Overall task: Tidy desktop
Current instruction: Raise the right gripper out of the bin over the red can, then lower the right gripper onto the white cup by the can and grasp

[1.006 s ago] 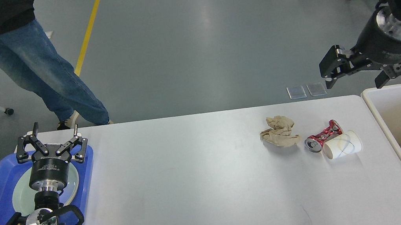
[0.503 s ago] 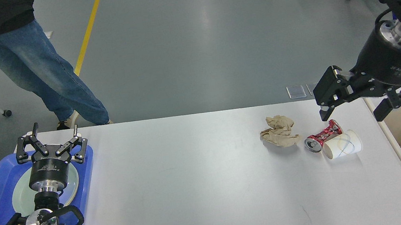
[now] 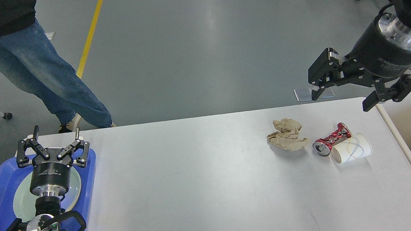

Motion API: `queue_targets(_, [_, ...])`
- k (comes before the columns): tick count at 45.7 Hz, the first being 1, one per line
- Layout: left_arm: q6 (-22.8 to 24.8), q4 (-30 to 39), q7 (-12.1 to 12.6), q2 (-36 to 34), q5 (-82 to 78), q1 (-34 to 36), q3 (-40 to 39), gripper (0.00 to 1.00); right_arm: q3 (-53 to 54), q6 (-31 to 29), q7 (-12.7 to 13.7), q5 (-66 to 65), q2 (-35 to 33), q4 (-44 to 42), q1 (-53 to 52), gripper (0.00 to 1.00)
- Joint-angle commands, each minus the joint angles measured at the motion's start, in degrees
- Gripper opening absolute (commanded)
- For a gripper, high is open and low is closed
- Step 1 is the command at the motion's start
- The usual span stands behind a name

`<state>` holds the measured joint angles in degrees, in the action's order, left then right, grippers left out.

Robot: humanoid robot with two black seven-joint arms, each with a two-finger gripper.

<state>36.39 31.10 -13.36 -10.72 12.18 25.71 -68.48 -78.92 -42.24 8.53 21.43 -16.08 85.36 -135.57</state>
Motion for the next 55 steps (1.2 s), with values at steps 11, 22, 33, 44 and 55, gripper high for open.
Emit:
queue_targets(11, [0.0,0.0,0.0,0.0,0.0,0.0,0.0,0.96,4.2,20.3,13.5,17.7,-2.7,-10.3,19.5,1.00])
queue_targets(22, [0.0,-0.1,0.0,0.0,-0.1,0.0,0.0,0.96,17.0,20.9,13.6,17.8,-4.0,-31.2,45.3,1.00])
queue_targets(33, [0.0,0.0,0.0,0.0,0.0,0.0,-0.1,0.96,19.6,23.6,13.4,17.2,-3.4,-41.0,55.5,1.00])
queue_targets(44, [0.0,-0.1,0.0,0.1,0.0,0.0,-0.1,0.96,23.1,30.5,13.1,16.8,-1.0,-49.1,65.1,1.00])
queue_targets(55, [0.0,0.0,0.0,0.0,0.0,0.0,0.0,0.96,25.7,30.8,13.1,16.5,1.4,-56.3,70.5,1.00])
